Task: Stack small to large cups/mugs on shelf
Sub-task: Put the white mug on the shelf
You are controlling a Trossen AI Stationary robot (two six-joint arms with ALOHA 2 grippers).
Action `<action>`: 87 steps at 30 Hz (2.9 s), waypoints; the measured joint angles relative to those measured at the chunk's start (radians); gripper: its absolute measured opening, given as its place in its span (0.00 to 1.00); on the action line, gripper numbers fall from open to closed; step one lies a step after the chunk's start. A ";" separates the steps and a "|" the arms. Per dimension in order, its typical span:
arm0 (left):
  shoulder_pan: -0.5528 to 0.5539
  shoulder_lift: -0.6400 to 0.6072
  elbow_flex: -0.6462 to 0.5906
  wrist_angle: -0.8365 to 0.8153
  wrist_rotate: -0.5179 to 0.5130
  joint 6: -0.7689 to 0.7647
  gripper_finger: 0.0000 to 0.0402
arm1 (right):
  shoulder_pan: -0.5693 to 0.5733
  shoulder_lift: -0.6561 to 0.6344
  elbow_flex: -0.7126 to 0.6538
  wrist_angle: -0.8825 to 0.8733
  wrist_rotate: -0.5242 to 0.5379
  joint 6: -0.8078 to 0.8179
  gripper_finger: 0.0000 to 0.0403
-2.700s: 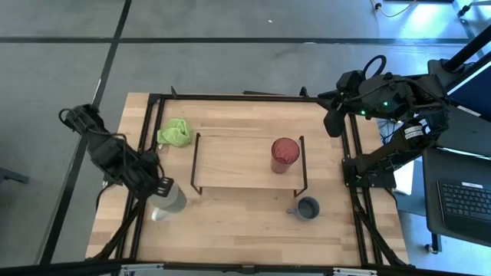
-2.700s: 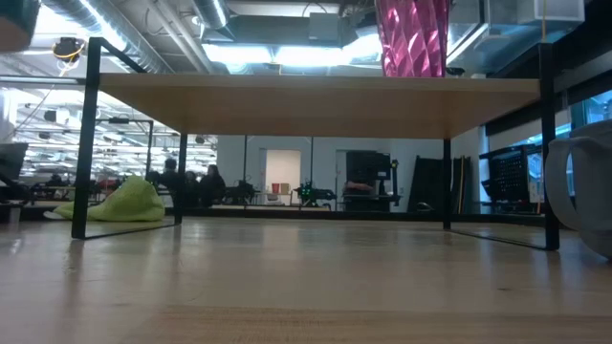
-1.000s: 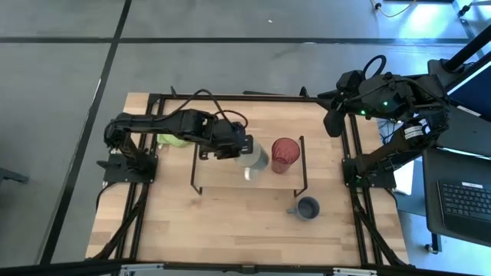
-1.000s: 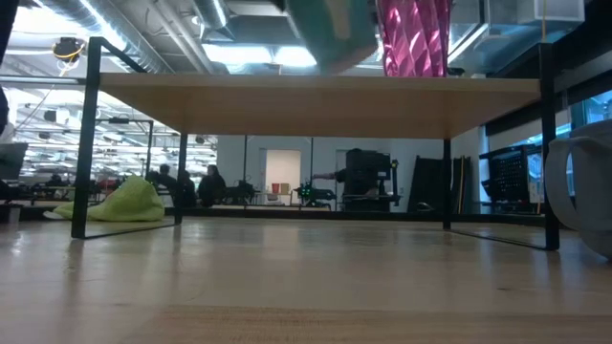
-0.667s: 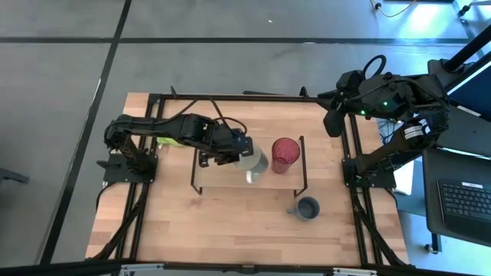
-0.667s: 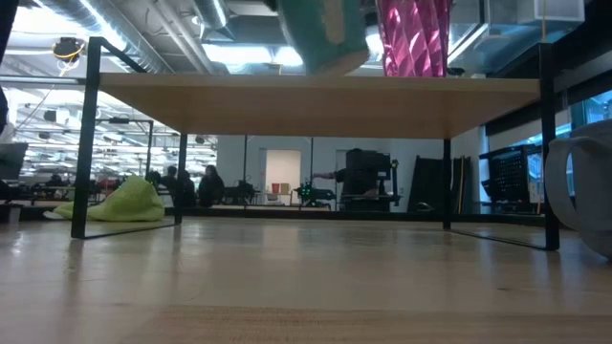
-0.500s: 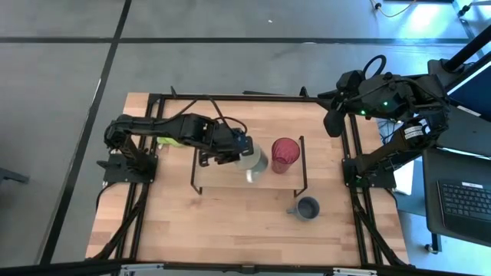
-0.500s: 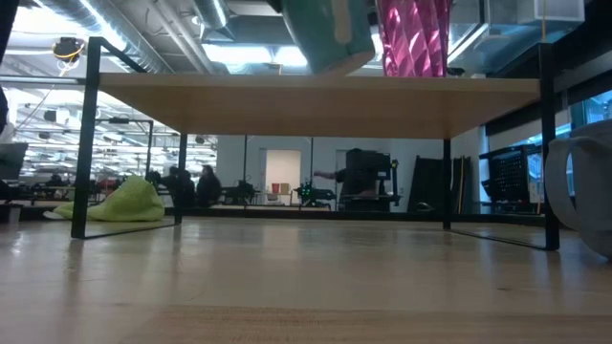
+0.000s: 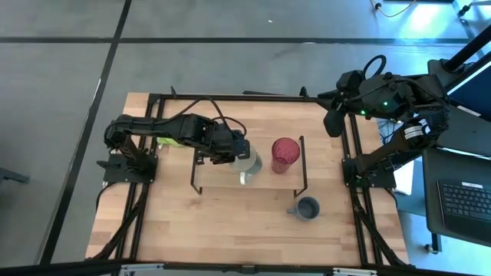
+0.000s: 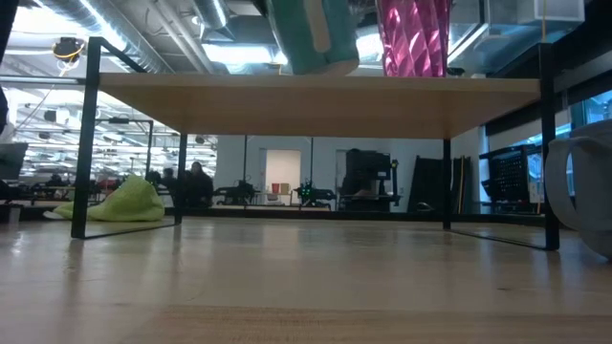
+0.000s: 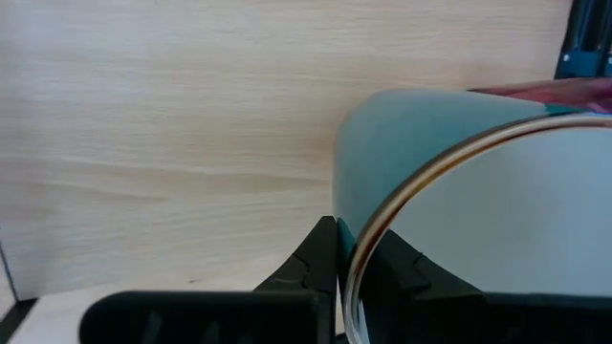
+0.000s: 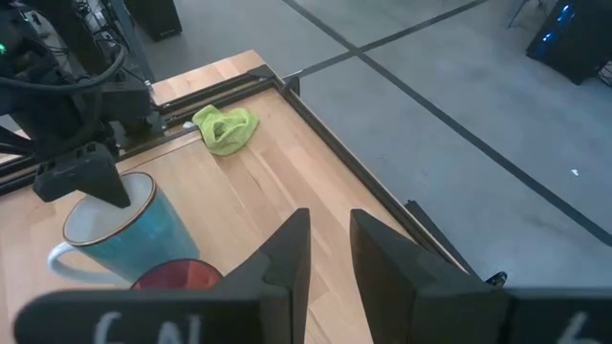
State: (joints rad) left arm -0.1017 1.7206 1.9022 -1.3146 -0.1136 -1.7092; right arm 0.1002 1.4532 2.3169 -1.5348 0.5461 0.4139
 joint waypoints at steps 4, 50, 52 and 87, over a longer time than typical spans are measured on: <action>0.000 0.000 0.000 -0.019 -0.004 0.011 0.04 | 0.000 0.000 0.000 0.022 0.001 0.015 0.20; -0.016 0.006 0.000 -0.061 -0.028 0.096 0.05 | -0.067 -0.467 -0.270 0.405 -0.676 -0.566 0.20; -0.016 0.006 0.000 -0.061 -0.030 0.106 0.05 | -0.067 -0.558 -0.374 0.413 -0.663 -0.520 0.20; 0.012 0.055 0.000 -0.018 0.019 0.115 0.06 | -0.066 -1.091 -1.179 0.784 -0.651 -0.214 0.20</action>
State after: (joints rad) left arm -0.0898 1.7752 1.9021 -1.3328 -0.0944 -1.5943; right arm 0.0341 0.3618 1.1383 -0.7508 -0.1050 0.1997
